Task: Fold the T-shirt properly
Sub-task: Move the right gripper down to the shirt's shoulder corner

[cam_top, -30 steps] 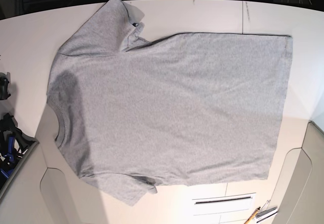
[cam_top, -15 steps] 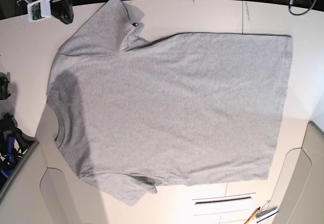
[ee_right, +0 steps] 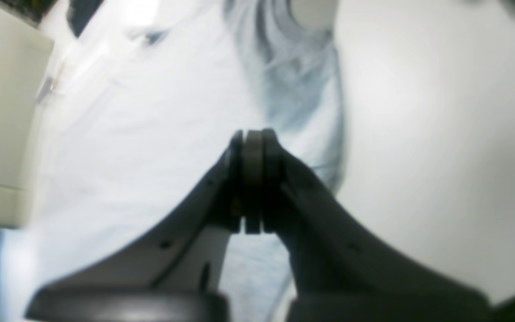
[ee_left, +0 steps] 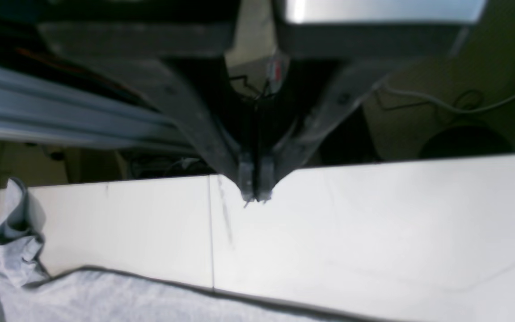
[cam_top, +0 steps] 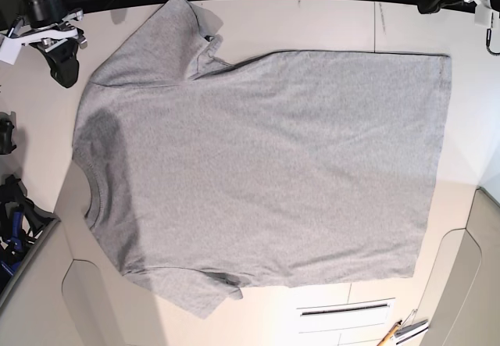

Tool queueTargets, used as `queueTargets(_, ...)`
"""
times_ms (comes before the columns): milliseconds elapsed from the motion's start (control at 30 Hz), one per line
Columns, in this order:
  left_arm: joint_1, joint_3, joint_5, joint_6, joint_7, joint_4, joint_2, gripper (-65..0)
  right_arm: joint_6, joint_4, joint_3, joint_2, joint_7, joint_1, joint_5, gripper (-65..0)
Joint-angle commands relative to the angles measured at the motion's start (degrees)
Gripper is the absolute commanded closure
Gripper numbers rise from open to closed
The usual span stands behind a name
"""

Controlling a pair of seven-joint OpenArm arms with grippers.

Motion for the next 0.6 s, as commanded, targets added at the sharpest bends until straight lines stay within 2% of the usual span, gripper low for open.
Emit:
queueTargets(0, 0.4, -0.6, -1.4, -0.7, -0.1, 0.6, -0.6, 0.0, 2.2, -0.7, 0.7, -0.7, 0.7, 0.6, 2.9, 0.0)
queueTargets(67, -0.3, -0.6, -1.6, -0.7, 0.1, 0.6, -0.6, 0.0, 5.4, -3.8, 1.7, -2.4, -1.3, 2.2, 9.0, 0.0)
queueTargets(167, -1.4, -0.6, -1.5, -0.7, 0.3, 0.6, -0.8, 0.0, 12.4, -6.3, 4.1, -4.1, -4.9, 3.0, 18.7, 0.0)
queueTargets(233, -1.5, -0.6, -1.5, -0.7, 0.3, 0.6, -1.4, 0.0, 13.4, -6.3, 5.6, -4.7, -5.4, 3.0, 21.4, 0.0)
queueTargets(367, -1.5, -0.6, -1.5, -0.7, 0.3, 0.6, -1.7, 0.0, 11.9, -6.3, 9.1, -5.0, -4.7, 3.5, 18.0, 0.0)
queueTargets(500, -1.5, -0.6, -1.5, -0.7, 0.3, 0.6, -1.7, 0.0, 4.7, -6.2, 13.9, -7.6, -1.9, 4.2, 13.2, 0.0)
queueTargets(567, -1.7, -0.6, -1.5, -0.7, 0.3, 0.6, -1.7, 0.0, 4.7, -6.2, 16.1, -8.6, -1.9, 5.4, 9.6, 0.0)
